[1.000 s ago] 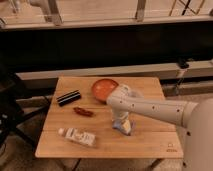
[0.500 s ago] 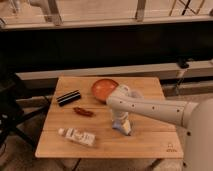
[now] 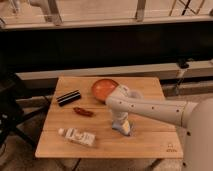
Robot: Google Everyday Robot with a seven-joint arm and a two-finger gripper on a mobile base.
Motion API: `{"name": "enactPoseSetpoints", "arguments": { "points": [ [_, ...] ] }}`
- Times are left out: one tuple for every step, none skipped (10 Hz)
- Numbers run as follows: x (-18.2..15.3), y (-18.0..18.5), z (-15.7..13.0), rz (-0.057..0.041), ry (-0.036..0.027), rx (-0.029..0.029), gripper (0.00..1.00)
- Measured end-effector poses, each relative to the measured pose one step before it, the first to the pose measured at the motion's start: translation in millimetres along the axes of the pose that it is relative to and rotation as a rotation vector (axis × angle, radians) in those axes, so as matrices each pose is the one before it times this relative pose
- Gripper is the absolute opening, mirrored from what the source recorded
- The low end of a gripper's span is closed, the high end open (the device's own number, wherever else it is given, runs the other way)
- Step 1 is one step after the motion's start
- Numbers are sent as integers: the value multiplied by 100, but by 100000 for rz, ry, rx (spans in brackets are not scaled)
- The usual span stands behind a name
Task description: Wipe the white sponge on the table
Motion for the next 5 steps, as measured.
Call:
{"name": "enactPoseSetpoints", "arguments": {
  "points": [
    [-77, -62, -8, -104, 13, -10, 1],
    [-18, 8, 6, 72, -77, -9, 1],
    [118, -44, 0, 406, -204, 43, 1],
    [369, -62, 37, -182, -542, 24, 1],
    [384, 133, 33, -284, -10, 84, 1]
  ]
}}
